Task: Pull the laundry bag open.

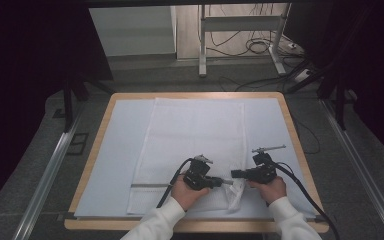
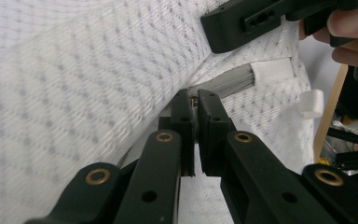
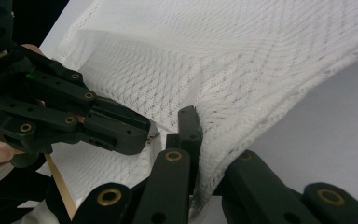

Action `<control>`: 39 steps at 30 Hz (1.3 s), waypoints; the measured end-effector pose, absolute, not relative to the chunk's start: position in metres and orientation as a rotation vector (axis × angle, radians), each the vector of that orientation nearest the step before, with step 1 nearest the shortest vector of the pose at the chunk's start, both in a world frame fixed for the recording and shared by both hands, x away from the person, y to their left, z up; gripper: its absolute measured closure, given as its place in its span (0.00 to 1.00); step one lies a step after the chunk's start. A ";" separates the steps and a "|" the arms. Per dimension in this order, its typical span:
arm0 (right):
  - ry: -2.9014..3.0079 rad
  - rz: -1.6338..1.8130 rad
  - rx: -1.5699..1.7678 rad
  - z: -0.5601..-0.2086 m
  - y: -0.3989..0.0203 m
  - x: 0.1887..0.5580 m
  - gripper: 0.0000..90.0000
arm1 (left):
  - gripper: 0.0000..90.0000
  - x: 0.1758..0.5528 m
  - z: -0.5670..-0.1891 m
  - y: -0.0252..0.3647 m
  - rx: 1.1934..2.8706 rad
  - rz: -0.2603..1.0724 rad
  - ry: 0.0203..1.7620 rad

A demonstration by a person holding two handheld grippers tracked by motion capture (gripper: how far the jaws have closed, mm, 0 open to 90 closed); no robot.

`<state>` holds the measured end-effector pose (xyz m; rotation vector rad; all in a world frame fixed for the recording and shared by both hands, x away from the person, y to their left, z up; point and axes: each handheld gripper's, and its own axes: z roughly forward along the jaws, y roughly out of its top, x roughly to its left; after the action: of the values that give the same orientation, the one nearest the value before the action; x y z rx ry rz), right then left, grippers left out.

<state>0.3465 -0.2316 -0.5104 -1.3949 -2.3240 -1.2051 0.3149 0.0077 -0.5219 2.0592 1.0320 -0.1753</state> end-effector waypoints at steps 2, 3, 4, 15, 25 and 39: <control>-2.322 -1.211 -1.400 -0.510 -0.232 0.347 0.98 | 0.96 0.315 -0.522 0.011 2.055 -0.173 1.039; -2.322 -1.214 -1.401 -0.510 -0.232 0.347 0.98 | 0.96 0.315 -0.522 0.012 2.053 -0.173 1.044; -2.322 -1.212 -1.403 -0.510 -0.233 0.347 0.98 | 0.96 0.315 -0.523 0.014 2.052 -0.173 1.045; -2.316 -1.214 -1.406 -0.511 -0.233 0.347 0.98 | 0.96 0.315 -0.524 0.021 2.057 -0.175 1.050; -2.319 -1.210 -1.409 -0.512 -0.232 0.348 0.98 | 0.96 0.314 -0.524 0.030 2.059 -0.170 1.059; -2.339 -1.203 -1.417 -0.513 -0.232 0.348 0.98 | 0.96 0.316 -0.528 0.046 2.060 -0.189 1.080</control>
<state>0.3482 -0.2318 -0.5132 -1.4169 -2.3392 -1.2026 0.3155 0.0459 -0.5280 2.0602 1.0797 -0.1888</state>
